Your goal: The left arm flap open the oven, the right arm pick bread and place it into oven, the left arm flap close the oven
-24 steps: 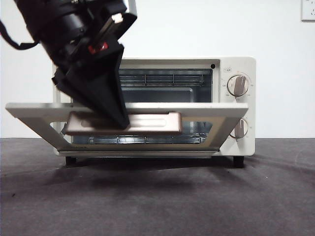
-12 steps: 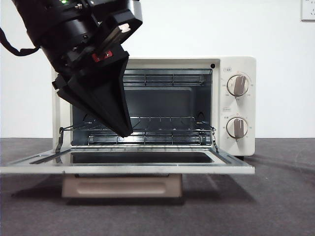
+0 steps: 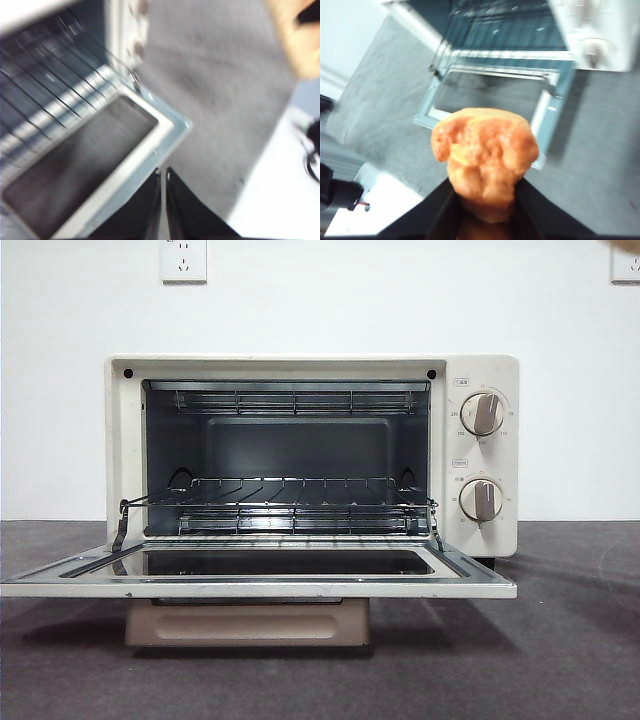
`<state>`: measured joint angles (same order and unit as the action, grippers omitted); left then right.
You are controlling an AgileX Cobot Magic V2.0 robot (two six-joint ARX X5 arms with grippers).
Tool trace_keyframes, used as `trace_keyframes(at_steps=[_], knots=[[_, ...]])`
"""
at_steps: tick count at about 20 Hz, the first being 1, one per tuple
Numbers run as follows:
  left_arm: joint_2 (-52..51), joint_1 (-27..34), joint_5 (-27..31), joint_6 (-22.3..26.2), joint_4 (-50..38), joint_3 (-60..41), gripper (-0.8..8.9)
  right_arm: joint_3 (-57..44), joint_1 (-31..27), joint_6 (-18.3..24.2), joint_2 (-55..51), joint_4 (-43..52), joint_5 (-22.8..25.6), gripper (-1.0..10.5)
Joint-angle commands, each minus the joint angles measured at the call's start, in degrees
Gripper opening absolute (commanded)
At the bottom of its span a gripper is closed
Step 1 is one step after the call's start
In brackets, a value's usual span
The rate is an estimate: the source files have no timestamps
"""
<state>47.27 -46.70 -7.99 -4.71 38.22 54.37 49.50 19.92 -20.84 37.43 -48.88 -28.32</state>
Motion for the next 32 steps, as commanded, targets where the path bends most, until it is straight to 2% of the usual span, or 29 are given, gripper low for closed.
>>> trace_keyframes(at_steps=[1,3,6,9,13,16,19,22,26,32], knots=[[-4.94,-0.57,3.80,-2.32,0.42,1.31,0.17,1.03,4.20,-0.13,4.68,6.16,0.50,1.1],[-9.46,-0.57,4.24,-3.69,1.33,1.31,0.17,1.03,8.52,-1.84,9.51,11.91,4.37,1.1],[-13.18,-0.57,5.05,-4.81,2.58,1.31,0.17,1.03,12.41,-3.30,15.15,18.34,6.99,1.1],[-16.33,-0.57,5.49,-5.49,4.46,1.31,0.17,1.03,15.41,-5.03,20.68,23.96,8.85,1.1],[-19.43,-0.57,5.60,-5.46,6.88,1.31,0.17,1.03,18.27,-6.34,27.43,31.10,13.77,1.1],[-20.79,-0.57,5.75,-5.49,8.57,1.31,0.17,1.03,18.91,-7.50,32.22,36.65,16.44,1.1],[-21.22,-0.57,5.75,-5.53,10.49,1.31,0.17,1.03,18.88,-8.81,37.05,43.50,16.76,1.1],[-21.22,-0.57,5.75,-5.51,12.35,1.31,0.17,1.09,18.88,-10.64,41.90,50.49,19.78,1.1],[-21.22,-0.57,5.73,-5.49,12.39,1.31,0.18,1.09,18.86,-12.98,46.34,54.99,22.84,1.1],[-21.33,-0.57,5.70,-5.49,13.16,1.31,0.18,1.09,18.58,-14.32,48.76,59.76,26.93,1.1]])
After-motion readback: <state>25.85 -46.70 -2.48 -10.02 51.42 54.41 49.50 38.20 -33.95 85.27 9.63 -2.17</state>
